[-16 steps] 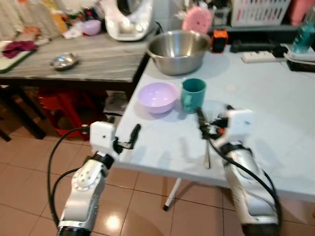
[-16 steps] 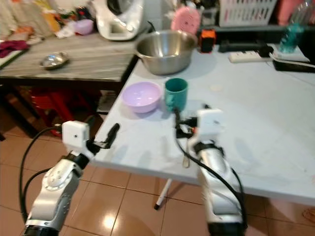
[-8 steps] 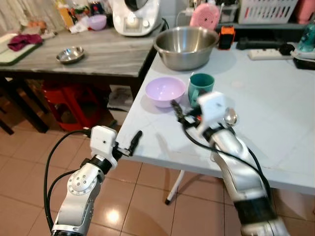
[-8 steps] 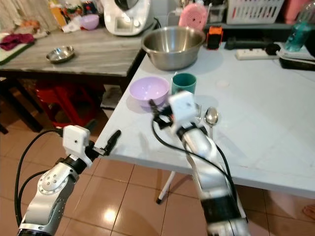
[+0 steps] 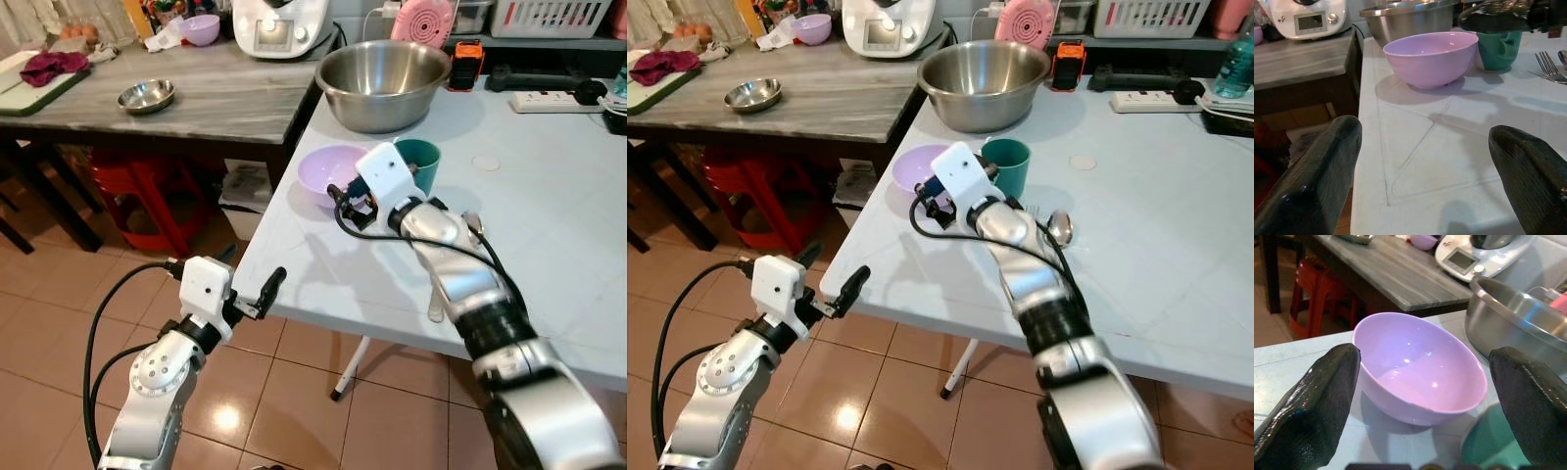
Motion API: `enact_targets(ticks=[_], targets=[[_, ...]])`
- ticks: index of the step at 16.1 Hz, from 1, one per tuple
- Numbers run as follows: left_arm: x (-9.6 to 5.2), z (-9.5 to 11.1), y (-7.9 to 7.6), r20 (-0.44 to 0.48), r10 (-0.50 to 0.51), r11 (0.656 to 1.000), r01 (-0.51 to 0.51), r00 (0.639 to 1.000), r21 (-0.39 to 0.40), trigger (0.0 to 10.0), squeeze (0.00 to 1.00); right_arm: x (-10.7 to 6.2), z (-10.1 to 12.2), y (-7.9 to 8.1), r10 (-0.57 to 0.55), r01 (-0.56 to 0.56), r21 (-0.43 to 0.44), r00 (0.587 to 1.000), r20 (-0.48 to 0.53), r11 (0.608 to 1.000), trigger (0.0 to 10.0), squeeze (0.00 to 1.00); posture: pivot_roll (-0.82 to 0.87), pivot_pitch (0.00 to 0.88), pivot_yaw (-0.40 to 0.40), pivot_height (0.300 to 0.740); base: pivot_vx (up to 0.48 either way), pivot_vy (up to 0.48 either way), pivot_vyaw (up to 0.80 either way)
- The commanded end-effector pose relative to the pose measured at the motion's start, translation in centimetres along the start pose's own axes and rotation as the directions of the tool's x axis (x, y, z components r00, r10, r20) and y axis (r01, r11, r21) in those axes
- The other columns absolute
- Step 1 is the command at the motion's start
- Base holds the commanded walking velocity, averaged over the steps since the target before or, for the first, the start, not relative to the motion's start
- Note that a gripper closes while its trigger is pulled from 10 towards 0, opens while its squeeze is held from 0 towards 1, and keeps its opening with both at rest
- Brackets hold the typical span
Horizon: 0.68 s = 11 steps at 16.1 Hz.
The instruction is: Setting the table
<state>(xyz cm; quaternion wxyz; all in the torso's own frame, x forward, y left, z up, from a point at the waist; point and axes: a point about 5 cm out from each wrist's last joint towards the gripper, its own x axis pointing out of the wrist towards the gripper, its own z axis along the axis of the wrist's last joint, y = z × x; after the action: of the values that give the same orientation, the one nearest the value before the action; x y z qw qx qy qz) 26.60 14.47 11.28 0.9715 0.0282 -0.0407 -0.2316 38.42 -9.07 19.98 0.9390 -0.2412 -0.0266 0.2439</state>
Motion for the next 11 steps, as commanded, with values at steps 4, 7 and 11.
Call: enact_targets(ticks=[4, 7, 11], targets=[[-0.7, 0.5, -0.9, 0.028, -0.077, 0.997, 0.077, 0.997, 0.001, 10.0, 0.0, 1.1, 0.0, -0.3, 0.067, -0.07, -0.082, 0.997, -0.038, 0.994, 10.0, 0.0, -0.1, 0.153, 0.084, 0.74, 0.0, 0.0, 0.0], [-0.8, 0.8, -1.4, 0.036, -0.129, 0.992, 0.13, 0.991, -0.005, 10.0, 0.0, 1.4, -0.3, -0.7, 0.087, -0.098, -0.131, 0.992, -0.09, 0.986, 10.0, 0.0, -0.09, 0.157, 0.078, 0.74, 0.0, 0.0, 0.0], [-0.7, 0.7, -1.4, 0.026, -0.148, 0.989, 0.148, 0.989, 0.002, 10.0, 0.0, 2.1, 0.1, -0.9, 0.1, -0.125, -0.213, 0.987, -0.123, 0.969, 10.0, 0.0, -0.1, 0.155, 0.081, 0.74, 0.0, 0.0, 0.0]])
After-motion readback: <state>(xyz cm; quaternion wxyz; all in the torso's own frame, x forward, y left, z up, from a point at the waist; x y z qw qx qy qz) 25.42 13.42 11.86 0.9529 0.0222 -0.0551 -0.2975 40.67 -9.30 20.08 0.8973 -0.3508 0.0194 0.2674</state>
